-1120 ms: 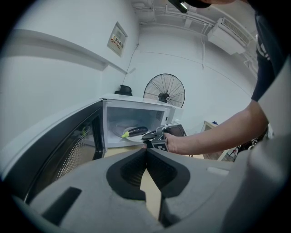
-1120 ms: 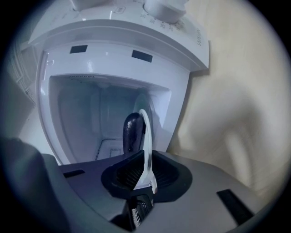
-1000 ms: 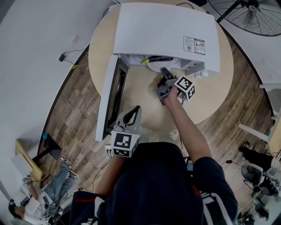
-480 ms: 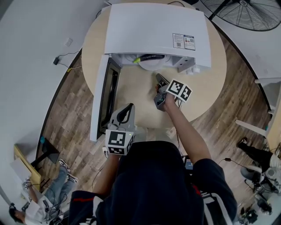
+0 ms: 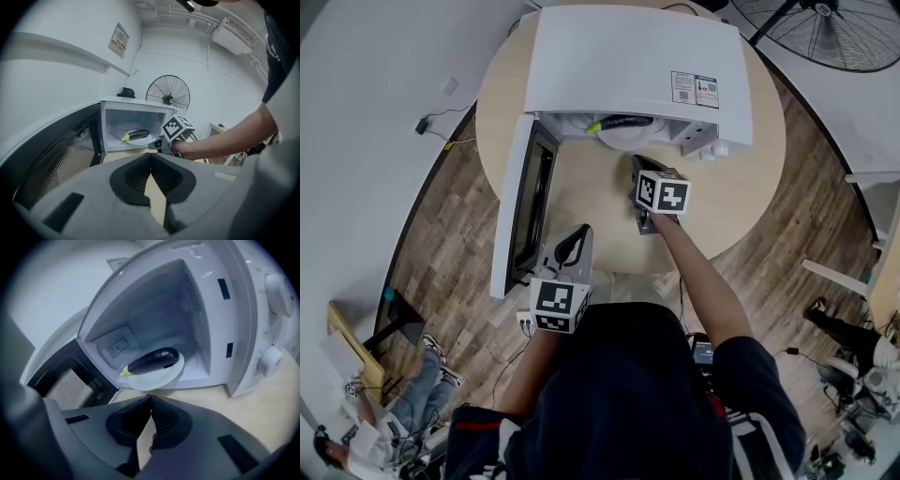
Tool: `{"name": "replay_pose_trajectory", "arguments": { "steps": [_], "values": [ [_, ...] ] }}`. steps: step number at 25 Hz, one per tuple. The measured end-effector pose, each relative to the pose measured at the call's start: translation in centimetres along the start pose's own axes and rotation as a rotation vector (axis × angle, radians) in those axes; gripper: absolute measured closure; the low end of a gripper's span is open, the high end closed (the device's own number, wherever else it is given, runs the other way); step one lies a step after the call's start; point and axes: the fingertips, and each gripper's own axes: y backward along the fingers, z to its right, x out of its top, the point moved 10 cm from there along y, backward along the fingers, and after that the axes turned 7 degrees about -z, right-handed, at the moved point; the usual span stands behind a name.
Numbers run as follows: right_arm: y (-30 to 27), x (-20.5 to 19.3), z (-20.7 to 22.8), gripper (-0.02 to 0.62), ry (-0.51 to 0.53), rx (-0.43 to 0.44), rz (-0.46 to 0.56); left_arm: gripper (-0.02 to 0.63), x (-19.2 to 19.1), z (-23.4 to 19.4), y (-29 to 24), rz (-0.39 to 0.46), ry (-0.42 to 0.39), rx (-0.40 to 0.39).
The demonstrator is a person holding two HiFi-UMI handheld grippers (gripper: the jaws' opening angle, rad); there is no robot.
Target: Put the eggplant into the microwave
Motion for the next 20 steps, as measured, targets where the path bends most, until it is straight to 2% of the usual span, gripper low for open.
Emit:
{"name": "replay_pose_trajectory", "arguments": {
  "steps": [7, 20],
  "values": [
    [-0.9, 0.5, -0.3, 0.583, 0.089, -0.056, 0.003, 0.592, -0.3, -0.4, 0.1, -0.005, 0.01, 0.014],
    [-2.0, 2.2, 0.0, 0.583, 0.111, -0.065, 0.013, 0.592, -0.6, -1.1, 0.0, -0.016, 0.026, 0.029]
  ]
}}
